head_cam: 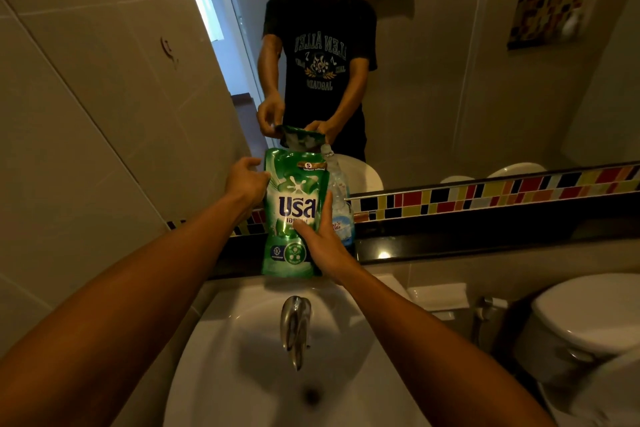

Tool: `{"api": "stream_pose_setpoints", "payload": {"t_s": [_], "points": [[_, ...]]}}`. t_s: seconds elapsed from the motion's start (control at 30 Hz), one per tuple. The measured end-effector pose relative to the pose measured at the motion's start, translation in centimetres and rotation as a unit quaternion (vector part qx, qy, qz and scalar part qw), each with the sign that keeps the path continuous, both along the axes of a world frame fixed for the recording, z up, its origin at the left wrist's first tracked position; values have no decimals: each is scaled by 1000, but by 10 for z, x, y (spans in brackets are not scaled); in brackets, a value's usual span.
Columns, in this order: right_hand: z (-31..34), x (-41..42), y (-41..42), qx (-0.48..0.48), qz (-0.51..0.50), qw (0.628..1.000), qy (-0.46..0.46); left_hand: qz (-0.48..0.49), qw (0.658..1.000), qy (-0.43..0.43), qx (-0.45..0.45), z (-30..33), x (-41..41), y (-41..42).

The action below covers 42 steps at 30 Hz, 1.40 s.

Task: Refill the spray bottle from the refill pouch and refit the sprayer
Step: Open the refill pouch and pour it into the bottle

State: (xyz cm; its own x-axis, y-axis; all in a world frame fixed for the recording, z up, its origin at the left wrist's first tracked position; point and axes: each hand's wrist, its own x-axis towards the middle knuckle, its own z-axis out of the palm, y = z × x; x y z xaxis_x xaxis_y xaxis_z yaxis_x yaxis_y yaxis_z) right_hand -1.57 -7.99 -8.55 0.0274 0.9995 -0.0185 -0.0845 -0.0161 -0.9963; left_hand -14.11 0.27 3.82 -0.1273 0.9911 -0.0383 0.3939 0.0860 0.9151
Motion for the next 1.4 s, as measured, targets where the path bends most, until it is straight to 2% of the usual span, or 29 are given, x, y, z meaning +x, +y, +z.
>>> {"api": "stream_pose_setpoints", "payload": {"t_s": [0.2,0.33,0.43,0.53,0.87,1.03,1.23,1.4], "points": [[-10,21,7,21,-9,999,-43,-7,992,-114,-53,-29,4,-7],[-16,36,12,45,-30,995,-83,-35,968,-230,-94,-44,3,-8],[-15,45,10,63,-15,991,-113,-64,949,-295,-89,-54,2,-13],[-6,48,3,97,-18,990,-102,-70,935,-340,-70,-58,-3,-18],[10,4,17,83,-129,978,-138,-45,940,-333,-52,-59,-57,-31],[14,-41,34,66,-114,978,-164,-16,947,-317,-55,-65,-110,-29],[7,-103,58,8,-76,990,-122,24,951,-303,-48,-78,-171,-24],[-2,-151,85,-4,-70,991,-112,65,949,-307,-37,-89,-212,-5]]}}
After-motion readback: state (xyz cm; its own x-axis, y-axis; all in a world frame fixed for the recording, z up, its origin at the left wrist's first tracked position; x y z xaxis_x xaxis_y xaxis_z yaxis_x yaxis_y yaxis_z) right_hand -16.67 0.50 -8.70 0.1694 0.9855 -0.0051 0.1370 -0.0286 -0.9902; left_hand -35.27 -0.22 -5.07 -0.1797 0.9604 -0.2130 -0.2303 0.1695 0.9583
